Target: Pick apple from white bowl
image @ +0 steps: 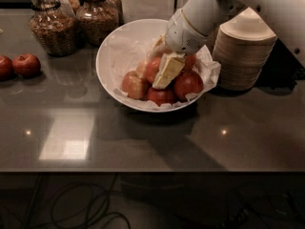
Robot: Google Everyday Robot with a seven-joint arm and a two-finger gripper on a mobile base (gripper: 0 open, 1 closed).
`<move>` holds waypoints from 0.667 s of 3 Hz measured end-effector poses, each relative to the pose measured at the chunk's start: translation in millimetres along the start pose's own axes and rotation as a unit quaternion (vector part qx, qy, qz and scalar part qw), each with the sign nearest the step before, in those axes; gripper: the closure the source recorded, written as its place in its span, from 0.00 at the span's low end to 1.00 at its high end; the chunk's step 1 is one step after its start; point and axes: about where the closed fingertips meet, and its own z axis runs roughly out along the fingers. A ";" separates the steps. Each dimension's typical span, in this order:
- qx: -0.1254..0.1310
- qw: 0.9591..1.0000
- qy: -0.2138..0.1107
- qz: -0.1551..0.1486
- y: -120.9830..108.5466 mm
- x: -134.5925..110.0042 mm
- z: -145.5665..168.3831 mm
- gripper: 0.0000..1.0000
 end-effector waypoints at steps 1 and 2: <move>0.004 1.000 -0.003 -0.015 -2.6 -21.7 -17.5 1.00; 0.018 0.999 -0.008 -0.029 -2.7 -38.9 -40.4 1.00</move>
Offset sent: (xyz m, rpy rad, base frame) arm -0.0196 0.0056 0.0898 0.0285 -0.1050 0.0385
